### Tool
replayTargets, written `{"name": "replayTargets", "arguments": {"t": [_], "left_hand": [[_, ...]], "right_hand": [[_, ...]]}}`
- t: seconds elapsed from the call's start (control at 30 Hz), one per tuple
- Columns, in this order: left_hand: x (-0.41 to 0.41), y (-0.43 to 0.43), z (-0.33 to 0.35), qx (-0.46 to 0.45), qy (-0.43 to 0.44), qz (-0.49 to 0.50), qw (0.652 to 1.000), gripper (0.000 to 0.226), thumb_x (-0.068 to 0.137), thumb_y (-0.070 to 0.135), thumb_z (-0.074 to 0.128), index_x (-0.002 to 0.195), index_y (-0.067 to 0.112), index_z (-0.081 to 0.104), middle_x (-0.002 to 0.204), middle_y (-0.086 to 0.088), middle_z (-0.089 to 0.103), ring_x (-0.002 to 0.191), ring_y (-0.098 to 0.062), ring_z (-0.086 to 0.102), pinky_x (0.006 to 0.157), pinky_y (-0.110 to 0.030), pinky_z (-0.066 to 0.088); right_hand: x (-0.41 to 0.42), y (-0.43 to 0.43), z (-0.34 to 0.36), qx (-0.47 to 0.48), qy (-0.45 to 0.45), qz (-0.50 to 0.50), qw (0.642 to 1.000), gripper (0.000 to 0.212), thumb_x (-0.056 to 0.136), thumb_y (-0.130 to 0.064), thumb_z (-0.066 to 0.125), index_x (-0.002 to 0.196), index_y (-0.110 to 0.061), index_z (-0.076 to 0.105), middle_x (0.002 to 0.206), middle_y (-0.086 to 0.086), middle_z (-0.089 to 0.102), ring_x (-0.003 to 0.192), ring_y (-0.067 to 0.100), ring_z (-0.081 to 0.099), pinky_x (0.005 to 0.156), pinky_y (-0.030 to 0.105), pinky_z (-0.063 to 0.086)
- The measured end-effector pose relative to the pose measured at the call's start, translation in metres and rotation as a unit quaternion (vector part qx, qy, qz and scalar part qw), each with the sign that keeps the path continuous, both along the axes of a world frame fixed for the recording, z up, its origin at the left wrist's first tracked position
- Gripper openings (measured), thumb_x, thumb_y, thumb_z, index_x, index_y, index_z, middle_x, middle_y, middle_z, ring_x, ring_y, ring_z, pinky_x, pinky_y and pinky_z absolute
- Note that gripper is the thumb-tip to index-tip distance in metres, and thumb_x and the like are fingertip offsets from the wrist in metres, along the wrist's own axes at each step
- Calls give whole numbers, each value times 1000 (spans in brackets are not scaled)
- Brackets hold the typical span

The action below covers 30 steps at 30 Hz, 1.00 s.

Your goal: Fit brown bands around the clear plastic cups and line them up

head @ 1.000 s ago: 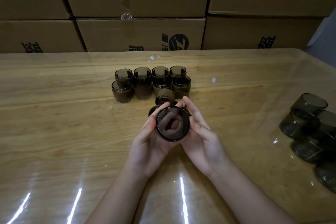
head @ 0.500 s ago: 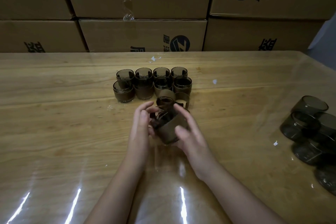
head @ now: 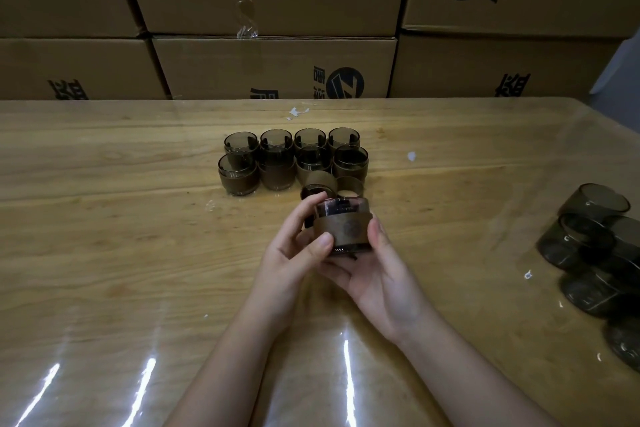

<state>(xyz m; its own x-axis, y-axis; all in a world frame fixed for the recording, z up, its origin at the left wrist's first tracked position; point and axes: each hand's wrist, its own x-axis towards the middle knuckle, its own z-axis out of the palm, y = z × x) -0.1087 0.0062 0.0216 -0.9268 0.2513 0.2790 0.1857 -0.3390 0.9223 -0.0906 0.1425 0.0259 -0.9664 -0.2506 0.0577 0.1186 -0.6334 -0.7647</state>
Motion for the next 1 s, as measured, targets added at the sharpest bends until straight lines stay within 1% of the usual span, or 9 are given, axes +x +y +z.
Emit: {"name": "replayTargets", "arguments": {"t": [0.2,0.47,0.63,0.7,0.77,0.83,0.9,0.93,1.0], "left_hand": [[0,3,-1,4,-10,8,1000,42,77,27,68,118,35,63,117,5,65,106,-16,62,86,-28,50],[-1,3,-3,-3,-7,11,1000,40,78,29,68,118,33,62,117,6,64,106,-17,61,85,-29,50],[-2,2,-3,0,-3,16,1000,39,78,28,69,117,35,64,120,8,64,108,-13,62,84,-27,51],[-3,2,-3,12,3,19,1000,45,77,29,74,120,34,63,129,6,61,115,-14,60,85,-27,51],[-4,2,-3,19,-2,28,999,57,75,31,76,128,32,56,137,3,56,120,-18,58,90,-32,51],[-5,0,-4,22,-24,47,998,61,73,29,73,130,31,52,135,1,58,120,-24,58,96,-43,49],[-6,-1,-5,18,-38,71,997,57,71,32,71,125,27,56,129,-2,62,120,-28,58,102,-51,45],[-6,-2,-5,15,-40,78,996,54,71,33,71,123,25,58,127,-4,63,121,-28,57,104,-54,42],[-6,-1,-7,8,-39,87,995,49,72,33,71,119,23,62,126,-5,64,123,-27,55,105,-53,41]], "right_hand": [[0,-4,1,34,8,-49,998,69,87,-45,52,145,-12,36,136,18,56,127,40,51,101,44,46],[0,-2,-3,65,9,-67,996,67,86,-46,53,144,-15,38,134,18,57,126,39,53,107,60,34],[-1,-1,-4,64,12,-57,996,66,88,-44,51,146,-15,35,136,20,54,127,40,51,107,59,37],[-2,0,-5,59,14,-54,997,66,89,-43,50,148,-17,32,137,18,54,127,37,53,103,52,43],[-3,0,-4,56,15,-53,997,72,86,-46,53,149,-21,29,136,14,57,123,34,56,98,45,50],[-3,1,-5,77,21,-45,996,79,80,-55,61,147,-32,28,131,9,62,113,32,64,88,39,55],[-2,0,-7,116,31,-53,991,81,74,-54,68,144,-41,27,122,4,68,98,29,70,77,32,56],[-2,0,-8,130,37,-66,989,81,74,-50,69,143,-41,28,118,4,69,91,27,72,72,30,56],[-1,0,-9,133,36,-91,986,83,74,-45,72,145,-29,32,116,9,69,84,25,72,65,27,55]]}}
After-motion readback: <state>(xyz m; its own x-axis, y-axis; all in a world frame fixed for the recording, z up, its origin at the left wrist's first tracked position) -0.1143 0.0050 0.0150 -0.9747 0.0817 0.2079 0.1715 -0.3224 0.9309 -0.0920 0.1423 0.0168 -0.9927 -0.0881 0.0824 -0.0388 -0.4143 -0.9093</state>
